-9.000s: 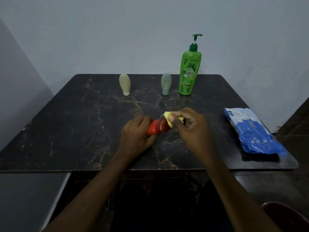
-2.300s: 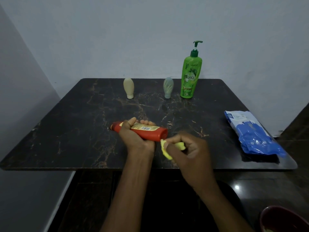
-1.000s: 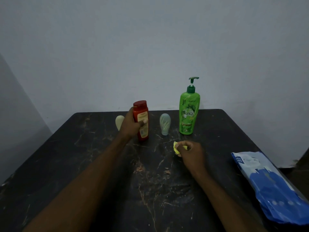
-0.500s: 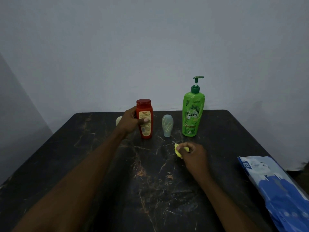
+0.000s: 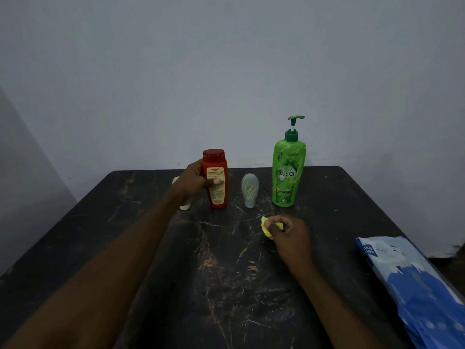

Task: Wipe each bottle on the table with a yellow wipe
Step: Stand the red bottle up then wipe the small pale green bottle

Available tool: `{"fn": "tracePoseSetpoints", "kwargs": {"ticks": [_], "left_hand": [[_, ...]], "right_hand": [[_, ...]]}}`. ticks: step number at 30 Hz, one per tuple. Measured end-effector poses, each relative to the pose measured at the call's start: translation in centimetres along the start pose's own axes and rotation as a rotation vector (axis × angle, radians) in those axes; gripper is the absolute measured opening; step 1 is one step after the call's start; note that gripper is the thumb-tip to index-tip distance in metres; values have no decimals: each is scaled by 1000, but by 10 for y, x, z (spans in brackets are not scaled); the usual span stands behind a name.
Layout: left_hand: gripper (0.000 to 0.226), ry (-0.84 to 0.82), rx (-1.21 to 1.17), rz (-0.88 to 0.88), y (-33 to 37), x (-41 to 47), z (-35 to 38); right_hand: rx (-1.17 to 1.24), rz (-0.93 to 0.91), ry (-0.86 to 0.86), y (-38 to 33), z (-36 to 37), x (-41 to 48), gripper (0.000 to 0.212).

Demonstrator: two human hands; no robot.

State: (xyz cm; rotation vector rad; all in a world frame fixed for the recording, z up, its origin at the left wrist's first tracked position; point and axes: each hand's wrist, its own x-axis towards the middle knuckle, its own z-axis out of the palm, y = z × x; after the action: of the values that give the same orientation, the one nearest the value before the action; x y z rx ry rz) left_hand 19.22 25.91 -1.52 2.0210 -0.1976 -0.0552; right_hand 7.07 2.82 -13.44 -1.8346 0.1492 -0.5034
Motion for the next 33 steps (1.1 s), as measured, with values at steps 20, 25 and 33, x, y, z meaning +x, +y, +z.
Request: {"fn": "tracePoseSetpoints", "kwargs": {"ticks": [20, 25, 33], "left_hand": [[86, 298, 49, 216, 2, -36, 3], [55, 572, 194, 456, -2, -91, 41], [71, 338, 231, 253, -34, -84, 130]], "right_hand": [[39, 32, -11, 5, 2, 0, 6], [63, 44, -18, 6, 2, 0, 7], [154, 90, 16, 8, -1, 1, 5]]}}
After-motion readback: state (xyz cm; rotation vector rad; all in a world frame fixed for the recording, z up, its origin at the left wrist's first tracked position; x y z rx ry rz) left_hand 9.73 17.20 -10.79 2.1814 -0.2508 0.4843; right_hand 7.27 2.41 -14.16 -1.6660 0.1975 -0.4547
